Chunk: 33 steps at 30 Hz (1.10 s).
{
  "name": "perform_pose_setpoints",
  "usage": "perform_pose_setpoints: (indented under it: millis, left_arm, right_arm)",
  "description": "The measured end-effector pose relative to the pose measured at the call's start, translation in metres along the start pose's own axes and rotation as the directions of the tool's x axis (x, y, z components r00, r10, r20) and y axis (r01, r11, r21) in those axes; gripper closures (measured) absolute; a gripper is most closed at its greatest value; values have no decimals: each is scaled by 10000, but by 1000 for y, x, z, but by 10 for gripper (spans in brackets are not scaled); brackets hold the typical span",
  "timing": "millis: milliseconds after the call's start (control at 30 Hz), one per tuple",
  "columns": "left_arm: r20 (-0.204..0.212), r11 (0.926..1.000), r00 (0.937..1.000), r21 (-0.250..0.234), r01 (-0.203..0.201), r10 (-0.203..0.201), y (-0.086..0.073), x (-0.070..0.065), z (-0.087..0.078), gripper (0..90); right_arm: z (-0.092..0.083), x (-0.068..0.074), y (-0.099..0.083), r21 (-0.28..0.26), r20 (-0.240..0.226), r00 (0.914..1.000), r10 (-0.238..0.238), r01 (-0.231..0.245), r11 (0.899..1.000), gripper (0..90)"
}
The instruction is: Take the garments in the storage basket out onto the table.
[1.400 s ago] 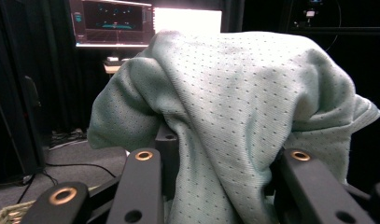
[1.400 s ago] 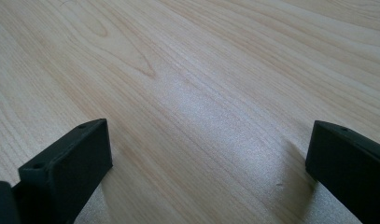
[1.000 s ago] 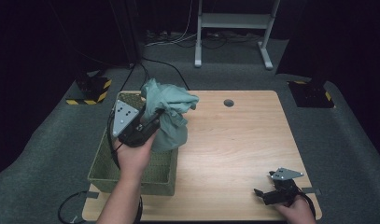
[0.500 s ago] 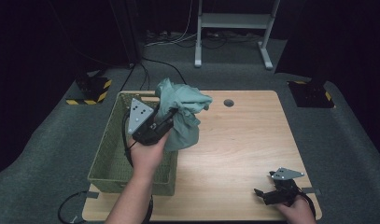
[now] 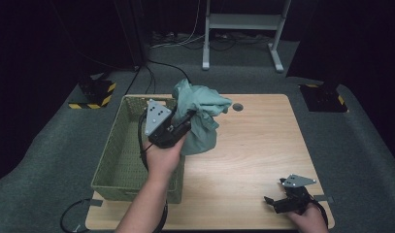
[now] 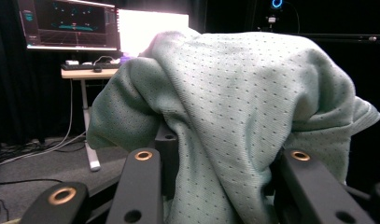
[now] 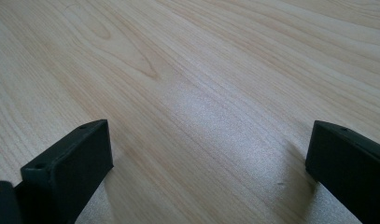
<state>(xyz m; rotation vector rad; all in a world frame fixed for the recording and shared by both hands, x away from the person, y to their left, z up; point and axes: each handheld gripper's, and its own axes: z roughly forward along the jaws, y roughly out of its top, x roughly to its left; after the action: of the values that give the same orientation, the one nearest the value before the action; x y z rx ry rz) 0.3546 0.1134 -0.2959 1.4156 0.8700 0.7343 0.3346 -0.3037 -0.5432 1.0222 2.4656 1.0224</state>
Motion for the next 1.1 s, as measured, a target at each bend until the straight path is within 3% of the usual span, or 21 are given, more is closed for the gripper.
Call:
perform_pose_setpoints:
  millis: [1100]
  left_arm:
    - [784, 9999, 9969, 54, 103, -107, -5, -36, 35, 641]
  right_arm:
    - [0, 0, 0, -26, -123, 9999, -35, 34, 10000, 6]
